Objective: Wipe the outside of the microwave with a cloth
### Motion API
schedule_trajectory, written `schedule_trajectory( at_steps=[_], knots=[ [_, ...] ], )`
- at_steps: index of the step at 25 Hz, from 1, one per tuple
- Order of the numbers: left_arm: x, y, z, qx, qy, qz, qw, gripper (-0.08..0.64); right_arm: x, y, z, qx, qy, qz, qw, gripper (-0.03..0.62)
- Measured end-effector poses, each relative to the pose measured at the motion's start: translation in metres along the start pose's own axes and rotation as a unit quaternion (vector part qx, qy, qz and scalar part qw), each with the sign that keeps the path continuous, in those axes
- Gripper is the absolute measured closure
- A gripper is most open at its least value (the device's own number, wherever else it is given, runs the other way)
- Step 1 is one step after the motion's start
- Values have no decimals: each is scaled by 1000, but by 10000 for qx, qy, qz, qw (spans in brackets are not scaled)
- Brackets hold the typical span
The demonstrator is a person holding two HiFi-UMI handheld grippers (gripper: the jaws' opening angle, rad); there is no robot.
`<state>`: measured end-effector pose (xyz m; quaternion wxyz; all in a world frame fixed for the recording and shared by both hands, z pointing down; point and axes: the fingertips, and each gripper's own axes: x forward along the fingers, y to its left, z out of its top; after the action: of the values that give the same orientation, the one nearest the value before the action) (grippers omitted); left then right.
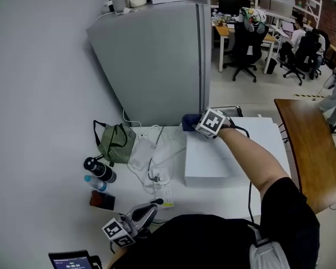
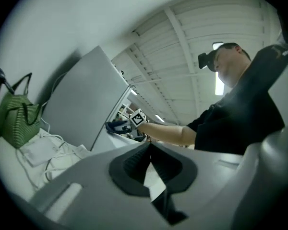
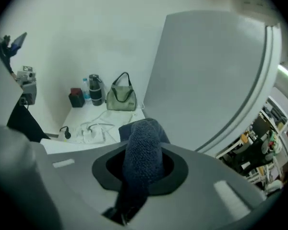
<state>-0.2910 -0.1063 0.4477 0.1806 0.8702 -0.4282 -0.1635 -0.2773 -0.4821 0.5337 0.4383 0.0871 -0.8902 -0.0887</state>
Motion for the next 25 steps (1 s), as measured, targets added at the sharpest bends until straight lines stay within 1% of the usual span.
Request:
schedule_trajectory(
  at_steps=[2,5,6,8,10,12,14,16,18,20,22,23,24,25],
  knots=[
    [4,0,-1,7,-127,424,9990,557,31,-13,-1,-251,411,136,9987,535],
    [16,-1,-5,58,-201,875,9959,557,46,-17,7,-356,570,415,9969,536],
    [23,-2,-7,72,-183,950,9953,557,44,-17,7,-359,571,504,9964,537],
    [43,-6,-10,95,-84,948,9954,557,34,-20,-5,-345,560,621,9959,537],
    [68,-11,-12,86,32,783,9969,557,14,-31,-35,-235,600,645,9958,537],
    [95,-18,-15,50,153,515,9985,557,-15,-49,-78,-138,766,556,9954,537],
    [122,-26,-18,36,313,187,9993,557,-50,-69,-132,9,978,401,9944,537],
    [145,-33,-22,23,445,-138,9989,557,-88,-88,-191,277,1135,238,9929,537],
    [163,-41,-25,-34,497,-419,9979,557,-126,-104,-248,550,1255,34,9906,537],
    [174,-50,-27,-83,485,-661,9966,557,-160,-117,-296,789,1405,-201,9867,537],
    [174,-57,-27,-102,440,-831,9955,557,-184,-125,-332,942,1601,-434,9816,537],
    [171,-58,-27,-107,420,-890,9951,557,-192,-126,-344,965,1709,-556,9790,537],
    [165,-58,-26,-107,408,-935,9947,557,-196,-125,-349,941,1816,-679,9765,537],
    [157,-57,-25,-101,397,-963,9945,557,-198,-122,-345,896,1858,-768,9755,537]
  ],
)
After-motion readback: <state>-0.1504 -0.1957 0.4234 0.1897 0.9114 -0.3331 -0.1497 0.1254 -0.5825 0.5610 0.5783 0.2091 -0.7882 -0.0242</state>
